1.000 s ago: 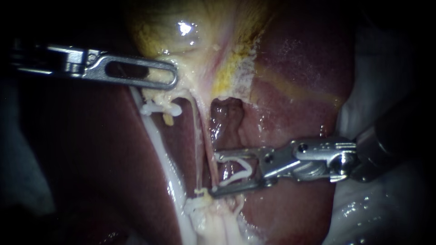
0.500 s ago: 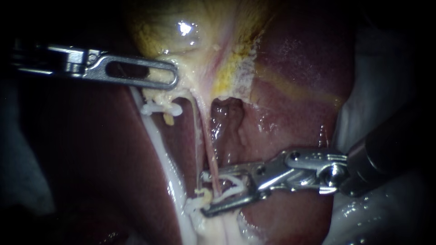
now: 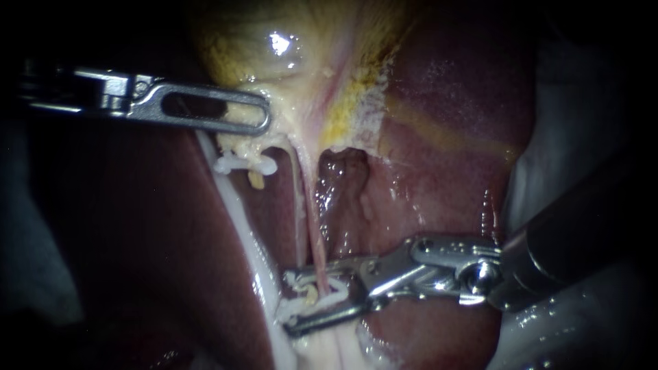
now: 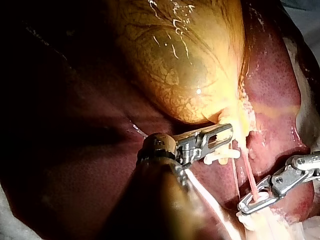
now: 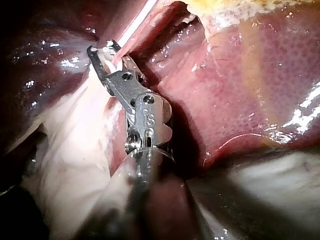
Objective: Clipping first clip right tube
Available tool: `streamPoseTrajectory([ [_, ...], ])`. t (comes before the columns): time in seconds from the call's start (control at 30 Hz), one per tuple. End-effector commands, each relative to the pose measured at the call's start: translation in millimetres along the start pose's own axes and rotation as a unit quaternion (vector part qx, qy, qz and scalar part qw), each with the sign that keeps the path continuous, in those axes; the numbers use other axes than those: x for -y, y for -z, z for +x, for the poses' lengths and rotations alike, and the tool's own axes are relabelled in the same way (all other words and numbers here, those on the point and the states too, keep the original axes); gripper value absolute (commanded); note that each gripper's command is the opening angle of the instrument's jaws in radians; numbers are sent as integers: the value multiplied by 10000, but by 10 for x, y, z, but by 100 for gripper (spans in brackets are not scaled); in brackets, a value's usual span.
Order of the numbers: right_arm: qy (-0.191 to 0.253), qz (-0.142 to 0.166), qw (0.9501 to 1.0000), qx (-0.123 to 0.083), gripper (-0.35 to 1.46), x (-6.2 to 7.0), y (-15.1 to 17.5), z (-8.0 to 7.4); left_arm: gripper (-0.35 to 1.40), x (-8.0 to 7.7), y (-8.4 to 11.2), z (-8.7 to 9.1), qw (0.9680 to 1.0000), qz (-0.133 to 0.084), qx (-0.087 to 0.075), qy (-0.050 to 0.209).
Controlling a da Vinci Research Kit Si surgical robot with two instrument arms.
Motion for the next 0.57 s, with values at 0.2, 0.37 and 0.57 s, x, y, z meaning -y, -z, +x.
streamPoseTrajectory([
  [0.2, -270, -20, 9996, 56, -35, -2, -1, -10, -35, 0, 0, 0, 10000, 2, -1, 0],
  [0.37, -255, -26, 9997, 60, -35, -2, -4, -15, -35, -1, -1, 0, 10000, 2, -1, -2],
  [0.57, -284, -26, 9996, 58, -35, -2, -4, -15, -35, -3, -1, 0, 10000, 1, 0, -5],
])
